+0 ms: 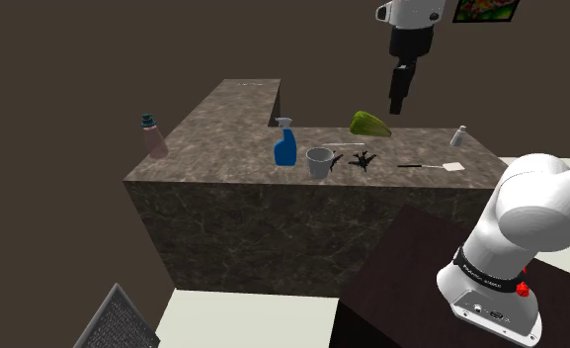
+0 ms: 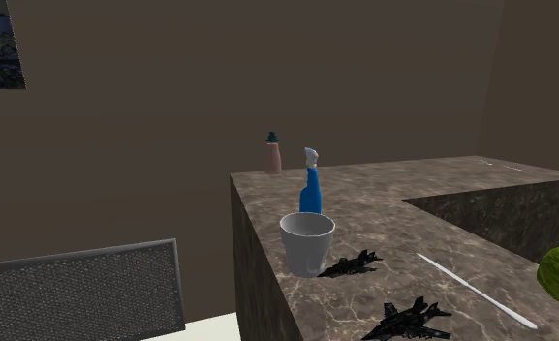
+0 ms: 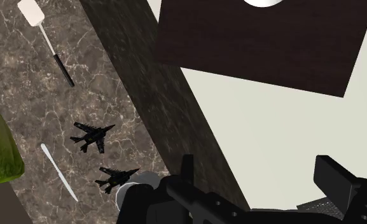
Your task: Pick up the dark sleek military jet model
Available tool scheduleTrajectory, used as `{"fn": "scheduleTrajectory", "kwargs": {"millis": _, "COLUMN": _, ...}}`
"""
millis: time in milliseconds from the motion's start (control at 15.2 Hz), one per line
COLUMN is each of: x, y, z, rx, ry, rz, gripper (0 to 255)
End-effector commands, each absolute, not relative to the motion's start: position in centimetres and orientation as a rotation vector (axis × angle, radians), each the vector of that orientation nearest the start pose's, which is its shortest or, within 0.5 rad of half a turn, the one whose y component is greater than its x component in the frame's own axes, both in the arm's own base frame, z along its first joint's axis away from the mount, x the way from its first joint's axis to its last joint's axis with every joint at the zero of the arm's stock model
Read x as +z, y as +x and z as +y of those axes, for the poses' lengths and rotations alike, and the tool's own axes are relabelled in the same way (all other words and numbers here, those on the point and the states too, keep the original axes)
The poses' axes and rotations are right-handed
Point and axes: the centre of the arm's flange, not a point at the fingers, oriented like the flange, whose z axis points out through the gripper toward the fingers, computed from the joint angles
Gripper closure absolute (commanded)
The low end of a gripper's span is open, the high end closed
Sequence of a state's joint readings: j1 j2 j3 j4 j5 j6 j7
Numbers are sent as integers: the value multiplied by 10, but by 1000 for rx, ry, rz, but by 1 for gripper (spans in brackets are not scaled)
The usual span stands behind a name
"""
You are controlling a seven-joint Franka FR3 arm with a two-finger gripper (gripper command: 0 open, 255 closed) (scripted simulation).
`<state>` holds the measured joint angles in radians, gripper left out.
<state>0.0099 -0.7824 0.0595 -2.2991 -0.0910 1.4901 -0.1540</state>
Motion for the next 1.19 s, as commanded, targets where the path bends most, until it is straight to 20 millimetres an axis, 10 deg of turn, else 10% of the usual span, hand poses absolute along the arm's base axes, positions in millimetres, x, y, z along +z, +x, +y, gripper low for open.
{"fn": "scheduleTrajectory", "kwargs": {"millis": 0, "x": 610, "y": 300, "z": 17, "rx": 56, "ry": -3256, "rz": -326, "gripper": 0}}
{"fn": "scheduleTrajectory", "kwargs": {"millis": 1122, "x": 464, "y": 401, "z": -124, "rx": 130, "ry": -3236, "rz": -462, "gripper": 0}}
